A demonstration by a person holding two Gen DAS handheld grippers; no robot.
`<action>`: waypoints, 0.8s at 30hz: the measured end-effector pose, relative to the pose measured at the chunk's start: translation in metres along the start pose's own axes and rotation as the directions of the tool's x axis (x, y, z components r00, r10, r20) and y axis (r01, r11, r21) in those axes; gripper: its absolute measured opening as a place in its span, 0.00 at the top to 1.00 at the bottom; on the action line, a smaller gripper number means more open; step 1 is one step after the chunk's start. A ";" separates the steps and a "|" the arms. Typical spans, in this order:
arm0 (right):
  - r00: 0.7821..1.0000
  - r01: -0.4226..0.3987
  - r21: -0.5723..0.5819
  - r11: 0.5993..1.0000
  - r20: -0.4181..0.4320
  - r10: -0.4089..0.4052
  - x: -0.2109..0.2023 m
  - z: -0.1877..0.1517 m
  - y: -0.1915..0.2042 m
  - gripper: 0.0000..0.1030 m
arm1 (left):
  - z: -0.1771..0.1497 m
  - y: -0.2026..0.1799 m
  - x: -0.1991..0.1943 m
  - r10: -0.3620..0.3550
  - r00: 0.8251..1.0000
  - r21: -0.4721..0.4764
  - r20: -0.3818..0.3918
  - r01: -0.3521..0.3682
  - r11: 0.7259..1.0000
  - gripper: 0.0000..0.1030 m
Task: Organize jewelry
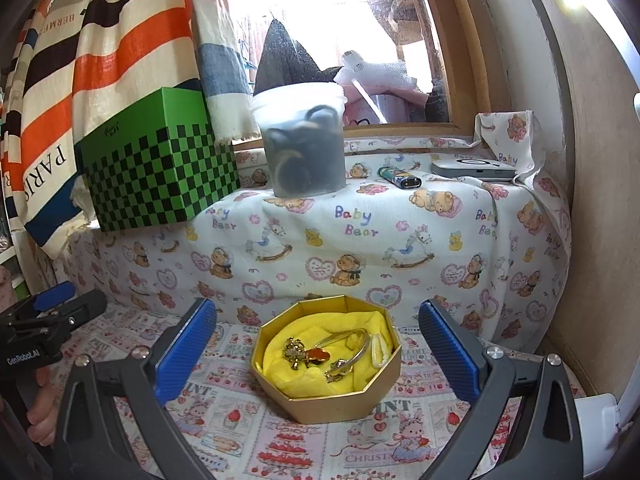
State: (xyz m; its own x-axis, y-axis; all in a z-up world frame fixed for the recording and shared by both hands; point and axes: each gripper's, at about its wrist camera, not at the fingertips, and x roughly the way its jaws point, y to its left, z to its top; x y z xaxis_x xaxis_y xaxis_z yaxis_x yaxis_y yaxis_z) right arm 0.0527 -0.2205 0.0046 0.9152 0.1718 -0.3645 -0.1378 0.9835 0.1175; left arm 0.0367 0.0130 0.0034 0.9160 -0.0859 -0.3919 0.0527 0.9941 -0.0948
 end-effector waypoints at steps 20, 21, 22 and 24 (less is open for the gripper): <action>0.996 0.067 -0.104 0.992 0.065 -0.061 -0.007 -0.007 0.016 0.02 | -0.012 -0.018 -0.016 0.061 0.991 0.079 0.121 -0.071 0.994 0.01; 0.996 0.066 -0.114 0.991 0.070 -0.058 -0.008 -0.007 0.018 0.02 | -0.012 -0.017 -0.016 0.059 0.991 0.077 0.121 -0.068 0.995 0.01; 0.996 0.068 -0.119 0.991 0.072 -0.059 -0.008 -0.007 0.019 0.02 | -0.012 -0.017 -0.016 0.057 0.991 0.076 0.121 -0.066 0.995 0.01; 0.996 0.066 -0.116 0.991 0.072 -0.058 -0.008 -0.007 0.019 0.02 | -0.012 -0.018 -0.017 0.058 0.990 0.080 0.125 -0.068 0.994 0.01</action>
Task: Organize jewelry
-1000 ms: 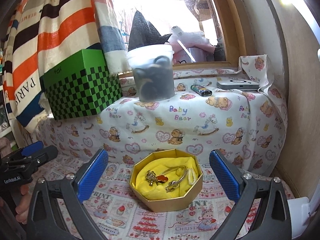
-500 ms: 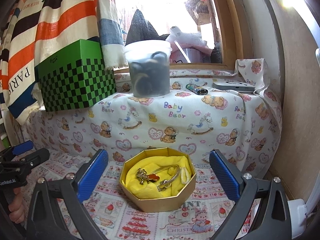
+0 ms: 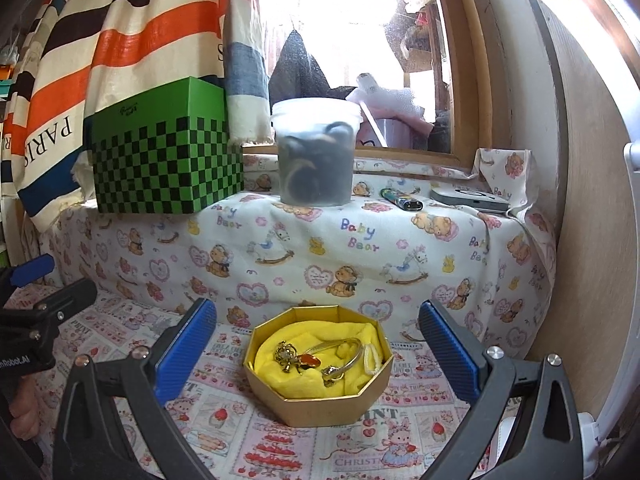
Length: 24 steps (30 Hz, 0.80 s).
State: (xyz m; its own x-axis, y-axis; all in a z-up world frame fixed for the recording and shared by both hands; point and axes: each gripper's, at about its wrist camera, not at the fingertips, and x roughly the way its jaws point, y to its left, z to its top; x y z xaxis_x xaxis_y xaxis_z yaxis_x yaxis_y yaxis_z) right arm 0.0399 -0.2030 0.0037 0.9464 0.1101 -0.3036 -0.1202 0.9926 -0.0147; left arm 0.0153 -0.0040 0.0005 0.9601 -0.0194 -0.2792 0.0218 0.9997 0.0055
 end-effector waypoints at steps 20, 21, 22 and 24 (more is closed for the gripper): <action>1.000 0.005 0.008 1.000 -0.002 -0.005 0.000 0.000 -0.001 0.01 | 0.000 -0.003 0.002 0.034 0.999 0.018 -0.005 -0.034 0.999 0.01; 1.000 0.005 0.008 1.000 -0.001 -0.005 -0.001 0.000 -0.001 0.01 | 0.000 -0.002 0.002 0.031 1.000 0.015 -0.006 -0.031 0.999 0.01; 1.000 0.004 0.008 1.000 -0.001 -0.004 -0.001 0.000 -0.001 0.00 | 0.000 -0.002 0.002 0.030 1.000 0.014 -0.006 -0.030 0.999 0.01; 1.000 0.005 0.007 1.000 -0.001 -0.005 -0.001 0.000 -0.001 0.00 | 0.000 -0.002 0.002 0.032 0.999 0.015 -0.006 -0.032 0.999 0.01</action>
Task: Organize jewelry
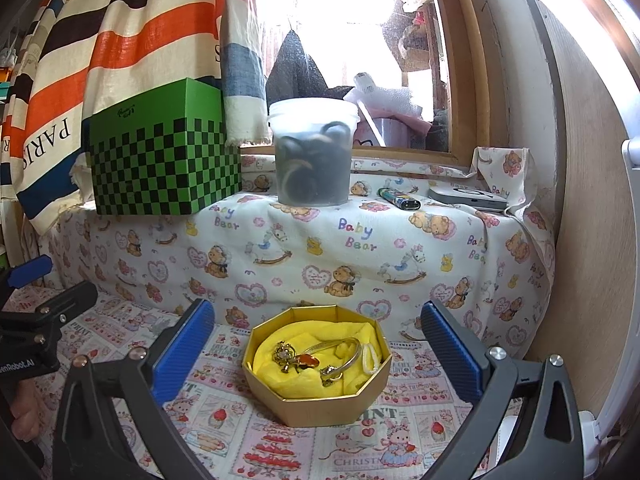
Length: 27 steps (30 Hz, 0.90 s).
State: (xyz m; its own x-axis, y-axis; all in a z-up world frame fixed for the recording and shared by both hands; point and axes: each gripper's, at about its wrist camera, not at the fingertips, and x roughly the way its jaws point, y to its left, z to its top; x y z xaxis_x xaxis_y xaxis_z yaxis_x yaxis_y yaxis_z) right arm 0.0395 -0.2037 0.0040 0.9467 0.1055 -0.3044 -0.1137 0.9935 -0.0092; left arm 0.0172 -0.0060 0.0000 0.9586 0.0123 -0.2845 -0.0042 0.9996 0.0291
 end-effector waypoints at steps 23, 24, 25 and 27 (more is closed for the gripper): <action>1.000 0.000 0.000 1.000 0.000 0.000 0.000 0.000 0.000 0.00 | 0.000 -0.002 -0.002 0.029 1.000 0.012 0.003 -0.029 1.000 0.00; 1.000 0.000 0.000 1.000 0.000 0.000 0.001 0.000 0.000 0.00 | 0.000 -0.002 -0.002 0.029 1.000 0.013 0.004 -0.029 0.999 0.01; 1.000 -0.001 0.000 1.000 -0.001 0.001 0.001 0.000 0.000 0.00 | 0.000 -0.002 -0.002 0.030 1.000 0.013 0.004 -0.030 0.999 0.01; 1.000 0.000 0.000 1.000 -0.001 0.000 0.001 0.000 0.000 0.00 | 0.000 -0.002 -0.002 0.035 0.999 0.013 0.006 -0.035 0.999 0.01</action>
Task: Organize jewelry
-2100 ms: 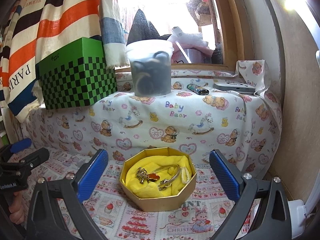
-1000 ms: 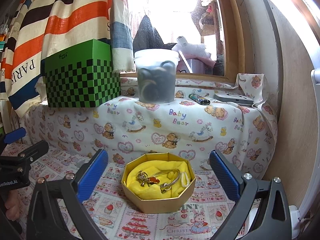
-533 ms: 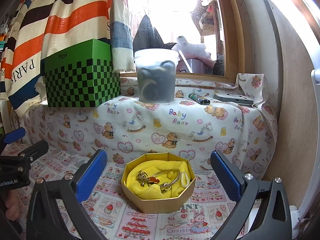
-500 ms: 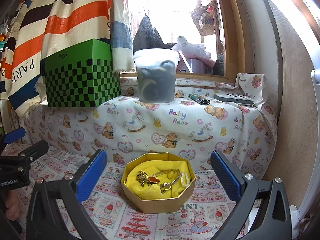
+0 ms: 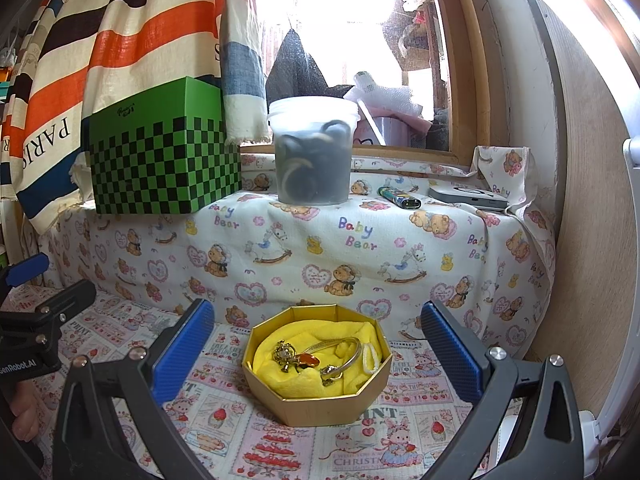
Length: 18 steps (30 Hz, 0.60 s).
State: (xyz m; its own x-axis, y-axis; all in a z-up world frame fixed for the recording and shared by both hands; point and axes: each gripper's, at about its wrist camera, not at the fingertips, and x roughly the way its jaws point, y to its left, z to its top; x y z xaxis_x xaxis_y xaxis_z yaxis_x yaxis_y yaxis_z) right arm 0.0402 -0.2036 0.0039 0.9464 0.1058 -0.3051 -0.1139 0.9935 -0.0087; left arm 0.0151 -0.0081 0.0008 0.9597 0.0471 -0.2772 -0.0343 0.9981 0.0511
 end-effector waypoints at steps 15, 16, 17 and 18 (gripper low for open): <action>1.000 0.002 0.000 1.000 0.000 -0.002 0.000 0.000 0.000 0.00 | -0.001 0.001 0.000 0.013 1.000 -0.009 -0.004 -0.013 1.000 0.00; 1.000 0.002 0.000 1.000 -0.001 -0.002 0.000 0.000 0.000 0.00 | -0.001 0.001 0.000 0.012 1.000 -0.010 -0.004 -0.012 1.000 0.00; 1.000 0.002 0.000 1.000 0.000 -0.002 0.000 0.000 0.000 0.00 | -0.001 0.001 0.000 0.012 1.000 -0.010 -0.004 -0.012 1.000 0.00; 1.000 0.001 -0.001 1.000 -0.001 -0.001 0.000 0.000 0.000 0.00 | -0.001 0.001 0.000 0.012 1.000 -0.010 -0.004 -0.012 1.000 0.00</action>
State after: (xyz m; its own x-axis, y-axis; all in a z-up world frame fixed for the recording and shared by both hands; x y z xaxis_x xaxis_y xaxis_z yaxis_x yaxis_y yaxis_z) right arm 0.0405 -0.2032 0.0037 0.9463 0.1045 -0.3058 -0.1130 0.9935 -0.0099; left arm 0.0149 -0.0069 0.0001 0.9580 0.0594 -0.2805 -0.0486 0.9978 0.0451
